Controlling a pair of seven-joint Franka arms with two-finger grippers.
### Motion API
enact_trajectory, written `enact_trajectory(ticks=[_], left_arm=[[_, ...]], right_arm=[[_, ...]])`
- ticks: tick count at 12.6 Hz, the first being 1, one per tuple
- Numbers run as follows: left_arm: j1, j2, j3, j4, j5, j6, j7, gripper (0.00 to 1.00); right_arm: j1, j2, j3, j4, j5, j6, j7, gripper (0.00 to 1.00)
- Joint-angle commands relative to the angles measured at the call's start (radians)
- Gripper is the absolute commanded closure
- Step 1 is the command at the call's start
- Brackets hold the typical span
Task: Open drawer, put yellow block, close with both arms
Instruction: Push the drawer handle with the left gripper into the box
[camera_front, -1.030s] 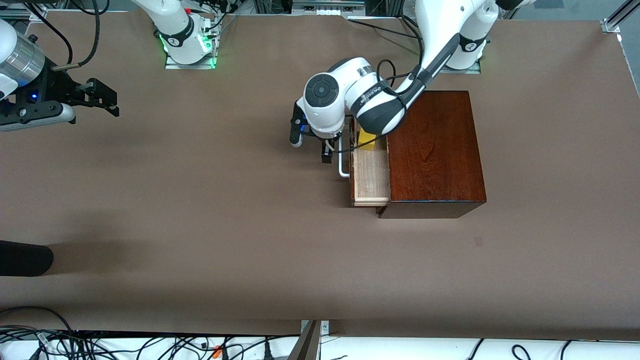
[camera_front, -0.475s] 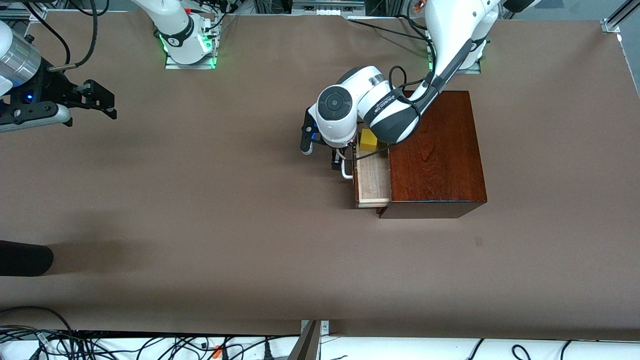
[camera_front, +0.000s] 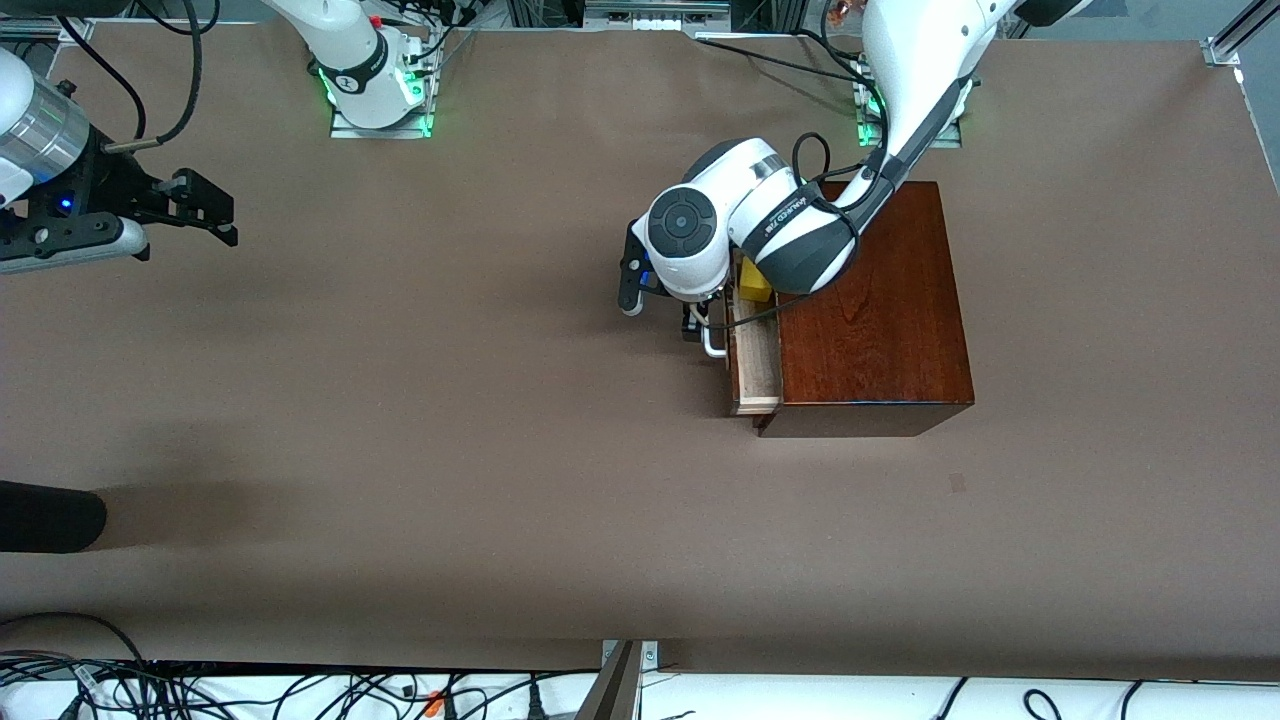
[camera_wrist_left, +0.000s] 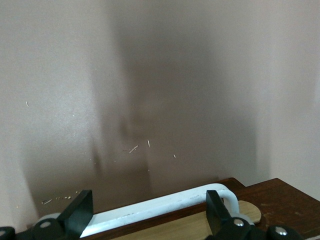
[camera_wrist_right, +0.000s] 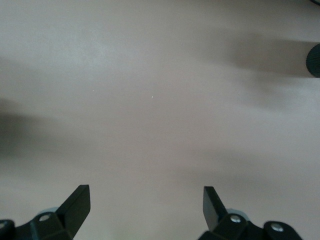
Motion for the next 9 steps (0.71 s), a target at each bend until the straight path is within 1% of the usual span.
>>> enact_trajectory(ticks=[1, 4, 9], left_arm=[[0.055, -0.028, 0.012, -0.016, 0.041, -0.057, 0.051, 0.0], [0.06, -0.035, 0.015, -0.015, 0.041, -0.06, 0.071, 0.0], [0.057, -0.054, 0.013, 0.002, 0.041, -0.103, 0.069, 0.0]], right_arm=[[0.0, 0.012, -0.005, 0.027, 0.006, -0.01, 0.011, 0.0], [0.002, 0.012, -0.005, 0.027, 0.006, -0.013, 0.011, 0.0], [0.0, 0.012, -0.007, 0.027, 0.006, -0.014, 0.008, 0.0]])
